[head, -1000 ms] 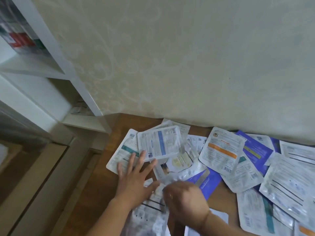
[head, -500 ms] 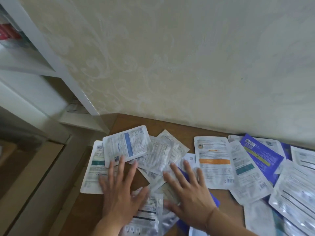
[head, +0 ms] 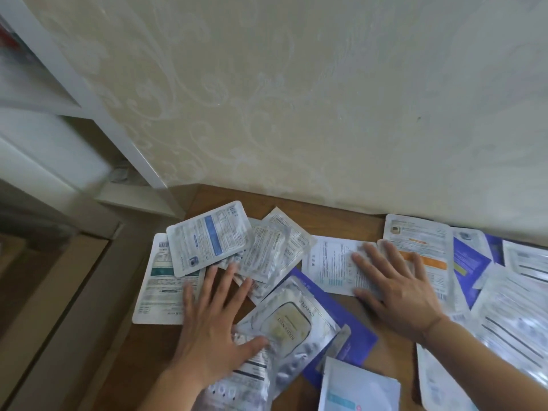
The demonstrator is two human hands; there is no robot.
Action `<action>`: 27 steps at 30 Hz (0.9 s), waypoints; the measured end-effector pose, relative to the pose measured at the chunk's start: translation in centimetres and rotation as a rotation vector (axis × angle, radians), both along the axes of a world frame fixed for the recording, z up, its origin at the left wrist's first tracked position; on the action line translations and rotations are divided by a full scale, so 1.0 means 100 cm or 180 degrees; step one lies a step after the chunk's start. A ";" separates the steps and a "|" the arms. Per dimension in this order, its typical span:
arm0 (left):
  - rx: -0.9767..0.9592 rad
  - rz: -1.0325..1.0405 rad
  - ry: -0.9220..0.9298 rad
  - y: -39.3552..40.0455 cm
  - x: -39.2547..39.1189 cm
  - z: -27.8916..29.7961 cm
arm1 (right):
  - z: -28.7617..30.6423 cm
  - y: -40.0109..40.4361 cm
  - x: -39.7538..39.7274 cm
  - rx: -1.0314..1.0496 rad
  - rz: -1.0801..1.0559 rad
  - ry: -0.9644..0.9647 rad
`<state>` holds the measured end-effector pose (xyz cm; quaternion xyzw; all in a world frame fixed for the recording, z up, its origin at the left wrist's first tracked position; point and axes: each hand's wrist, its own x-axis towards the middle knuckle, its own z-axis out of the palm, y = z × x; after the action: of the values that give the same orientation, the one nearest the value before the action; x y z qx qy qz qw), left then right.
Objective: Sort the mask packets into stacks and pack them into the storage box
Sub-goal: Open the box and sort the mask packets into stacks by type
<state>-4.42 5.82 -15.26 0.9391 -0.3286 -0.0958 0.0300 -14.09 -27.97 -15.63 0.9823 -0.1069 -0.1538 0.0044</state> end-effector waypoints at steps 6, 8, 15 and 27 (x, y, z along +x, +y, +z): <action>0.0290 -0.0903 -0.0097 0.011 -0.047 -0.010 | 0.010 0.013 0.015 0.0265 -0.0507 -0.0521; 0.0194 -0.0813 -0.0197 0.018 -0.061 -0.021 | 0.020 0.012 0.025 0.0399 -0.0265 -0.0407; 0.0090 -0.0233 0.0022 0.034 -0.098 -0.024 | 0.030 0.007 0.039 -0.0158 0.0512 0.0186; -0.0365 0.0695 -0.0196 -0.021 -0.078 -0.005 | 0.009 0.033 -0.005 -0.0081 0.0643 -0.1233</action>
<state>-12.17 3.73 -15.72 0.9686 -0.2301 -0.0441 0.0838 -14.57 -24.69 -14.69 0.9991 -0.0087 0.0404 0.0116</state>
